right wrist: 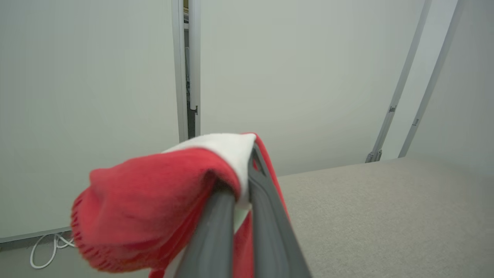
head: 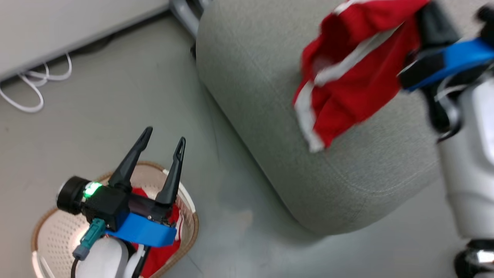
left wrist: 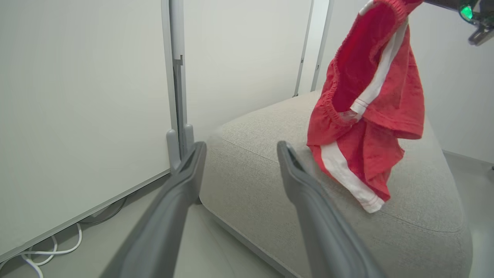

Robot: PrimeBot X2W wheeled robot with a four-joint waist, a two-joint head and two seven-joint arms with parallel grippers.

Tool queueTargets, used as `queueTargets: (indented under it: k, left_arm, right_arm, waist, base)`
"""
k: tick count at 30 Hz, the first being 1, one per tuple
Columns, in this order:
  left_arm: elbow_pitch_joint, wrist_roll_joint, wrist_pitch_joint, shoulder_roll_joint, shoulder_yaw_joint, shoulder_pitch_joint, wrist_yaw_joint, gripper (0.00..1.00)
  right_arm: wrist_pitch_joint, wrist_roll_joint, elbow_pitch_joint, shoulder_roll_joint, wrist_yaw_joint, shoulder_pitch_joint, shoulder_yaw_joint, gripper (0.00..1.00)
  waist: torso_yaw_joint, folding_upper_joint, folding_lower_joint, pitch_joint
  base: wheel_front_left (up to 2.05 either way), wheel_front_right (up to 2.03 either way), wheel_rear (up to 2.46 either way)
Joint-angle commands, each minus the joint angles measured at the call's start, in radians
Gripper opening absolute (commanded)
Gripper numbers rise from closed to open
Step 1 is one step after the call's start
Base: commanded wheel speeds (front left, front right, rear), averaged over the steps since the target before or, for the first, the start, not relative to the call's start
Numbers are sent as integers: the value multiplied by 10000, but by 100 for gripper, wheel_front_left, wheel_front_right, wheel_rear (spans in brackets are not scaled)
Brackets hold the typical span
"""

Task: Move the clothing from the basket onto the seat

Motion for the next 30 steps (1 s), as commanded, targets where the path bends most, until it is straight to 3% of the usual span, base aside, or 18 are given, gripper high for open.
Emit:
queueTargets:
  k: [1,6,11,20,30]
  left_arm:
    - [-107,71,-27,169,-84,-315,-4,100]
    - [-390,190,-27,578,-144,-1095,-4,100]
    - [-703,344,-27,870,-245,-1848,-4,100]
    - [-958,516,-27,1241,-605,-2818,-4,100]
    - [-748,382,-27,1105,-480,-2663,-4,100]
  right_arm:
    - [99,103,-167,-237,1,-483,-270,0]
    - [325,316,-472,-1050,1,-1762,-1441,0]
    - [230,167,-350,-1393,1,-2665,-2576,0]
    - [-627,-95,1181,-1063,1,-2490,-3563,0]
    - [-1186,-623,2895,-854,1,-2265,-3451,0]
  waist:
    - [302,0,0,1022]
    - [542,0,0,2290]
    - [740,0,0,3408]
    - [1101,0,0,4797]
    - [1260,0,0,4711]
  base:
    - [0,0,0]
    - [0,0,0]
    - [0,0,0]
    - [0,0,0]
    - [0,0,0]
